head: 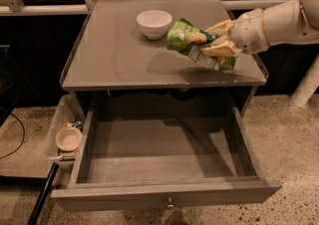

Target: Place green rice chip bag into top drawer

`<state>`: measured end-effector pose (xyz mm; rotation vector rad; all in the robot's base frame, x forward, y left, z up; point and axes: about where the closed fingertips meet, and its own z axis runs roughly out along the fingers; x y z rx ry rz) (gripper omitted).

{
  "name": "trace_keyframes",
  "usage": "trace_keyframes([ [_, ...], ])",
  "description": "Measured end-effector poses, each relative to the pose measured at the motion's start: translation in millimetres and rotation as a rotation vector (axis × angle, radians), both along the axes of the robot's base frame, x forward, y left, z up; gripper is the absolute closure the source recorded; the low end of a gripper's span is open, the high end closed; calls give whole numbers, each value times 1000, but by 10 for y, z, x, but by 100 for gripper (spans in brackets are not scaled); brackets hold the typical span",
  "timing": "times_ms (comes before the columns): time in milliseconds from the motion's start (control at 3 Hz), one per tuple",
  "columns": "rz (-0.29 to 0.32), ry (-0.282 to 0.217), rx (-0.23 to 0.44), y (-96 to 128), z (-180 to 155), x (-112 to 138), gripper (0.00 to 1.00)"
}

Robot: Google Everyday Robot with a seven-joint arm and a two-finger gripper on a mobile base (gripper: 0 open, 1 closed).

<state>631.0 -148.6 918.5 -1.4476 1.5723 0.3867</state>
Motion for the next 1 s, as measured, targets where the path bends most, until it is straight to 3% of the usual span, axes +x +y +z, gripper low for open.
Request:
trace_keyframes([
  [333,70,-16,-24,-118,-5,-282,100],
  [1000,153,59,-171,-391,-454,-1014,100],
])
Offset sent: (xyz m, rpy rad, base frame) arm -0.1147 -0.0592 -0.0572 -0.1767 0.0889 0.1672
